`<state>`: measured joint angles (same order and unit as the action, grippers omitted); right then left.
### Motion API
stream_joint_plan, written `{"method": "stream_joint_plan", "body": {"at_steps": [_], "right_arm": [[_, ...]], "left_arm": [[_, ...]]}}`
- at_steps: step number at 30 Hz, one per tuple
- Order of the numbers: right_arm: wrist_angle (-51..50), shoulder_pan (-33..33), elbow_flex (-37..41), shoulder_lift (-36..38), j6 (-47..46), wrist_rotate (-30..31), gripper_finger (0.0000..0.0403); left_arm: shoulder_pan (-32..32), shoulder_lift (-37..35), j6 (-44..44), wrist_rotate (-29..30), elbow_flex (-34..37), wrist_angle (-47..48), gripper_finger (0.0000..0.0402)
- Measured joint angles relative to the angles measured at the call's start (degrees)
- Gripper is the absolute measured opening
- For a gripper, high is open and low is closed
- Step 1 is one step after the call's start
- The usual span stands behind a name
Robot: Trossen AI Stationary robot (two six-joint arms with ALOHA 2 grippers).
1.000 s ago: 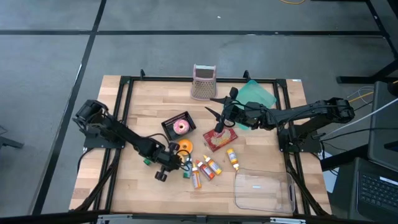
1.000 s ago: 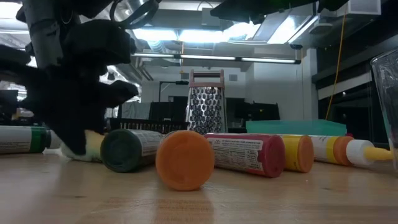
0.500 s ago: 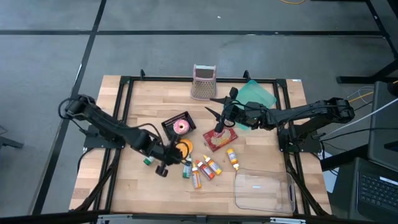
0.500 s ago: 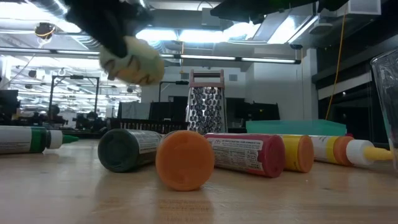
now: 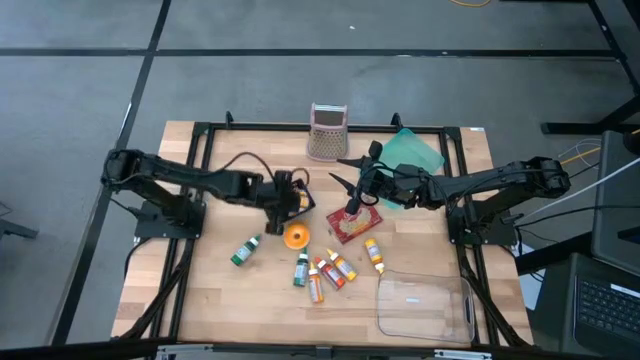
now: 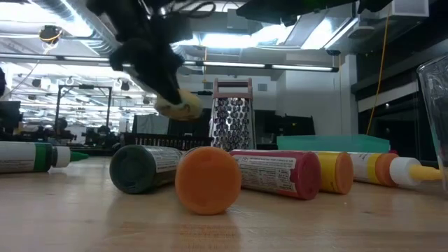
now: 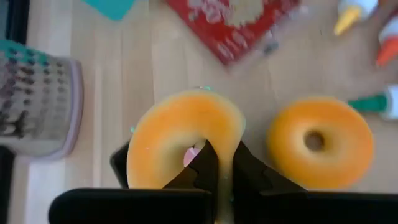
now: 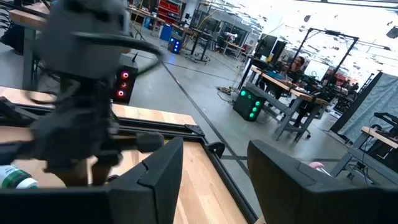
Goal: Pick & Place Food Item
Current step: Put the bottom yellow donut into the black bin
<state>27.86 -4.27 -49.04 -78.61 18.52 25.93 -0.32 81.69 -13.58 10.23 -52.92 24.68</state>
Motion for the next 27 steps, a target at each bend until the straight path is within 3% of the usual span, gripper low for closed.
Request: {"method": "stream_joint_plan", "body": {"at_steps": [9,16,27], "right_arm": [[-0.03,0.02,0.00,0.00,0.17,0.02,0.0178],[-0.02,0.02,0.00,0.00,0.20,0.17,0.0178],[-0.02,0.02,-0.02,0.00,0.23,0.15,0.0178]], "left_arm": [[-7.00,0.31,-2.20,-3.33,5.69,-4.26,0.0014],[-7.45,0.31,-1.26,-5.74,10.51,-9.72,0.0014],[-7.19,0.85,-1.65,-5.89,10.60,-13.94,0.0013]]}}
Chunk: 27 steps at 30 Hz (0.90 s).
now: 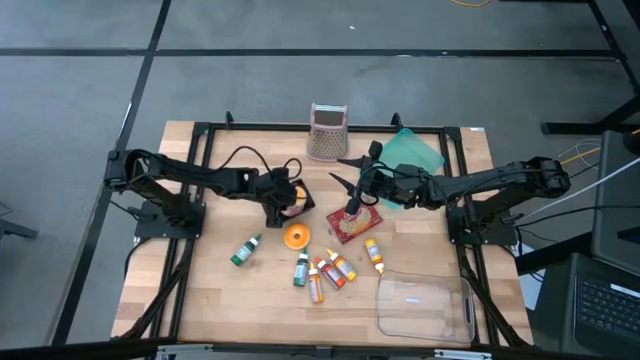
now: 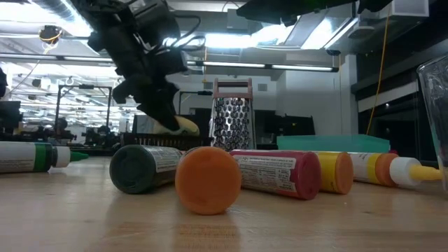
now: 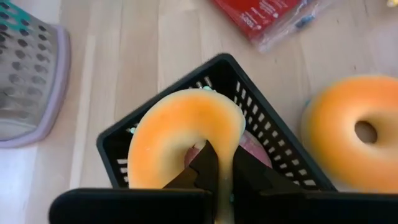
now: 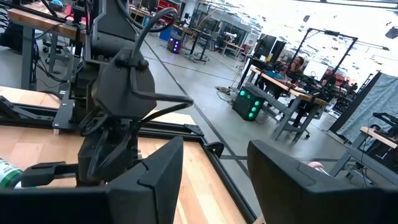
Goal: Pick & Place Food Item
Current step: Put the bottom yellow donut into the black bin
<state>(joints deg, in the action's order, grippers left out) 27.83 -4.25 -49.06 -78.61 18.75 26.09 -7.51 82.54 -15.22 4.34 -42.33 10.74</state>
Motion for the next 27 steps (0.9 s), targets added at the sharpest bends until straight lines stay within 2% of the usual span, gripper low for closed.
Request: {"method": "stream_joint_plan", "body": {"at_steps": [14,18,27], "right_arm": [[0.02,0.00,0.00,0.00,-0.11,0.00,0.0178],[0.00,0.00,0.00,0.00,-0.12,0.00,0.0178],[0.00,0.00,0.00,0.00,-0.06,-0.02,0.0178]], "left_arm": [[0.04,4.56,1.57,-1.73,-0.07,0.44,0.0027],[0.33,4.26,1.53,-1.72,-0.07,-0.13,0.0065],[0.39,1.22,1.55,-1.50,-0.07,-0.16,0.0188]]}}
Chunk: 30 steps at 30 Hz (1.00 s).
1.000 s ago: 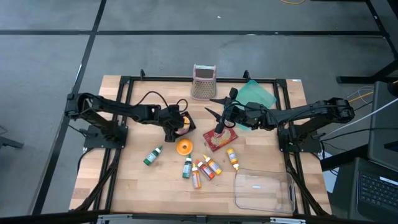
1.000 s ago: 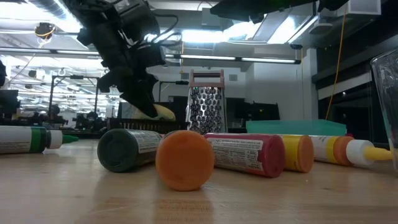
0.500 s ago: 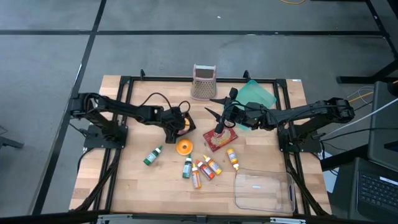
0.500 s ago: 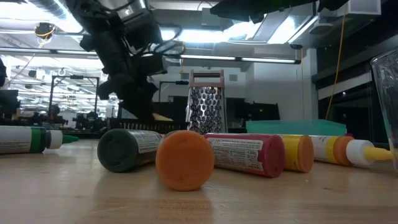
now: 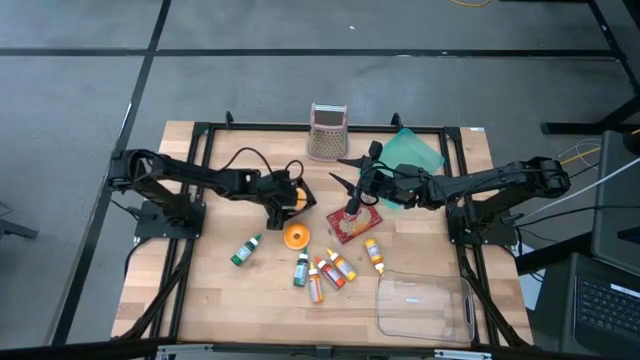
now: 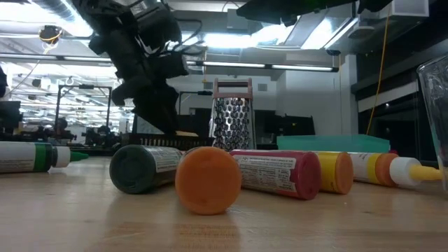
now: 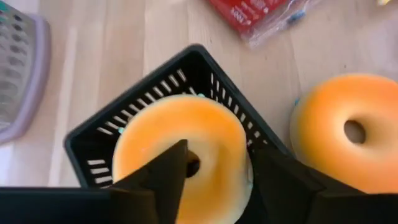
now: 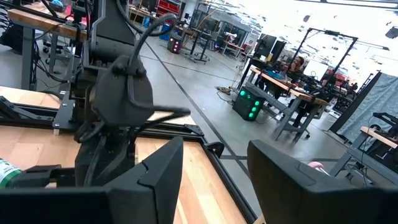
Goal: Pick & Place Food Item
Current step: Put the bottom yellow donut into the black bin, then put the yellow donut into the black bin
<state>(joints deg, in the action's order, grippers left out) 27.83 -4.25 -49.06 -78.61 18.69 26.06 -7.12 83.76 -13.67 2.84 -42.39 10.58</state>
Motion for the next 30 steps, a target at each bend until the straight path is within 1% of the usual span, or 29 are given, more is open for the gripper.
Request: {"method": "stream_joint_plan", "body": {"at_steps": [4,7,9,12,16,20,23,26,30], "right_arm": [[0.00,0.00,0.00,0.00,0.01,0.00,0.0178],[0.00,0.00,0.00,0.00,0.03,0.00,0.0178],[0.00,0.00,0.00,0.00,0.03,0.00,0.0178],[0.00,0.00,0.00,0.00,0.05,-0.02,0.0178],[0.00,0.00,0.00,0.00,0.15,-0.09,0.0178],[0.04,0.00,0.00,0.00,-0.04,-0.13,0.0178],[0.58,0.00,0.00,0.00,-0.06,-0.17,0.0178],[0.88,0.00,-0.02,0.00,-0.06,-0.17,0.0178],[1.16,0.01,-0.02,0.00,-0.08,-0.17,0.0178]], "left_arm": [[0.00,-2.94,-0.02,0.58,0.00,-0.09,0.0223],[0.10,-5.94,0.20,0.46,0.00,-0.07,0.0234],[0.55,-8.08,1.19,-1.01,0.00,-0.15,0.0235],[2.11,-11.06,3.79,-4.77,0.00,-0.26,0.0228],[6.50,-12.43,7.18,-7.72,0.00,0.88,0.0208],[12.41,-10.46,9.91,-7.68,0.00,2.64,0.0191],[16.02,-7.83,10.97,-4.98,0.00,2.51,0.0187],[18.19,-4.45,11.45,-2.19,-0.66,2.63,0.0190],[19.53,0.81,10.93,-0.33,-2.73,2.54,0.0193]]}}
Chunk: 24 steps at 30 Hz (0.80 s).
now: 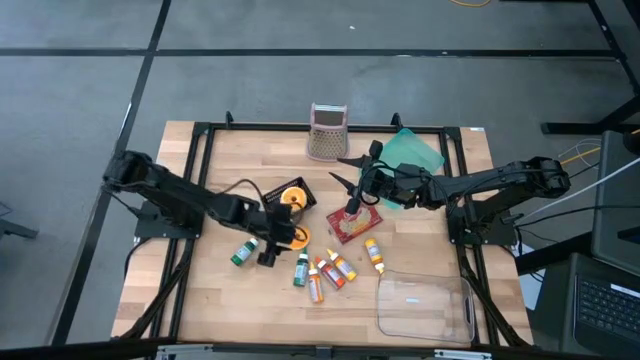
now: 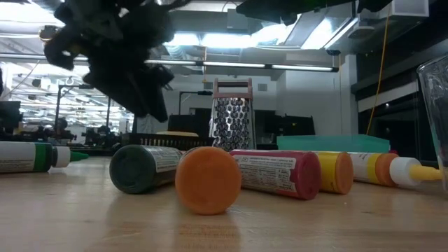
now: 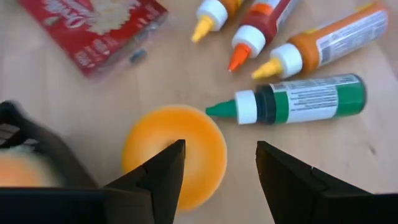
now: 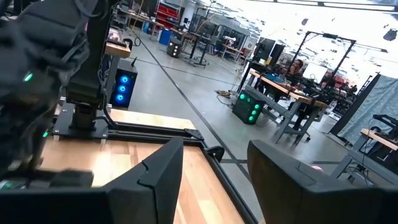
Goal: Pick & Place Food Item
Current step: Put the yellow donut into the black bin
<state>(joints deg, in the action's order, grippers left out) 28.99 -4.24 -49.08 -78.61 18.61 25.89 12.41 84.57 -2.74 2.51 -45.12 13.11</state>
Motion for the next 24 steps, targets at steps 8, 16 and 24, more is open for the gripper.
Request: {"method": "stream_joint_plan", "body": {"at_steps": [8,16,24], "right_arm": [[-0.05,-0.01,0.00,0.00,-0.15,-0.02,0.0177],[-0.28,-0.01,0.00,0.00,-0.15,-0.02,0.0177],[-0.27,-0.01,0.00,0.00,-0.15,-0.01,0.0177]], "left_arm": [[-1.34,7.13,-2.50,1.39,-2.36,0.98,0.0193],[-3.55,10.53,-3.59,0.01,-2.48,1.52,0.0187],[-3.92,11.15,-4.48,-0.75,-2.47,1.00,0.0164]]}}
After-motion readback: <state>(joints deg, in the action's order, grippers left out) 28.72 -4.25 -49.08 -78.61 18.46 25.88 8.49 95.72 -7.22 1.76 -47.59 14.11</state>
